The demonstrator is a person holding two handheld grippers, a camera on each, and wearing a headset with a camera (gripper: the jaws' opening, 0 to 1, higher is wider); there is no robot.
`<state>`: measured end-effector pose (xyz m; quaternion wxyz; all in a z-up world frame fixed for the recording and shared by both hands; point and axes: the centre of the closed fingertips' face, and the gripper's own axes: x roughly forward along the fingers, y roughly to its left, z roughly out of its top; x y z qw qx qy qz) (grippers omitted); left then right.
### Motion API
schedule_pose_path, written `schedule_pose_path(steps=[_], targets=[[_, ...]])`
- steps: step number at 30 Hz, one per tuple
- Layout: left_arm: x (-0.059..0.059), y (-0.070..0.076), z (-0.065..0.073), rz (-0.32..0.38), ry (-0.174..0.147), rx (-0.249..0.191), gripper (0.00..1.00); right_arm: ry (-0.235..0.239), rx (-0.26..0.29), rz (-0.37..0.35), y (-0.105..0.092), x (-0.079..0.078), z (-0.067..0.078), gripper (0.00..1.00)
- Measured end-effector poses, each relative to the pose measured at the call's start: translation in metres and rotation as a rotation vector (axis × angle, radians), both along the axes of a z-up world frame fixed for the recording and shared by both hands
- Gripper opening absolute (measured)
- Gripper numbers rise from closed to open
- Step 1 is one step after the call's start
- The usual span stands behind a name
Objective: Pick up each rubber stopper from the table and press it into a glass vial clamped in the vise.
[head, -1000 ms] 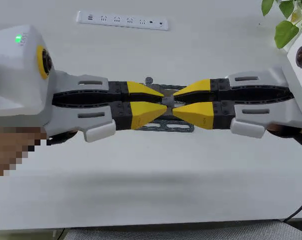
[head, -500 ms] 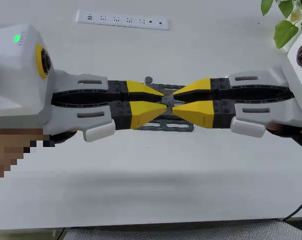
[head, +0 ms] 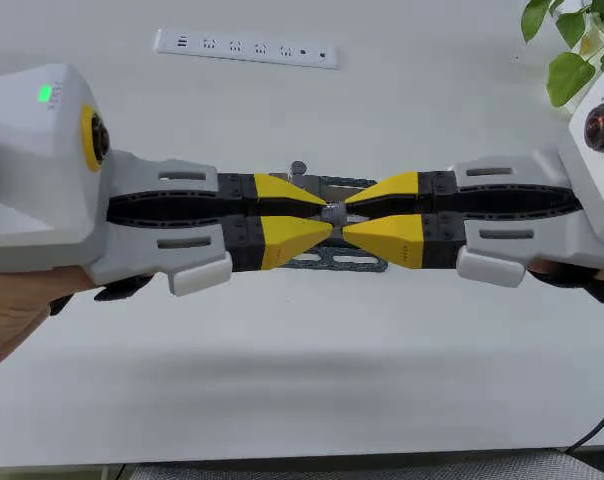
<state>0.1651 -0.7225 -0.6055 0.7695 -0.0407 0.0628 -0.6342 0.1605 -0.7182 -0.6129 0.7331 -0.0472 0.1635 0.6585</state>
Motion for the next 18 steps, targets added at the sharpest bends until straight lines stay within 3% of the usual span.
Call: schedule_pose_path(steps=[11, 18], targets=[[0.002, 0.007, -0.003, 0.032, 0.005, -0.006, 0.16, 0.015, -0.048, 0.021, 0.004, 0.007, -0.005, 0.05], [0.011, 0.024, -0.016, 0.088, 0.005, 0.022, 0.24, 0.017, -0.101, 0.004, 0.004, 0.025, -0.011, 0.05]])
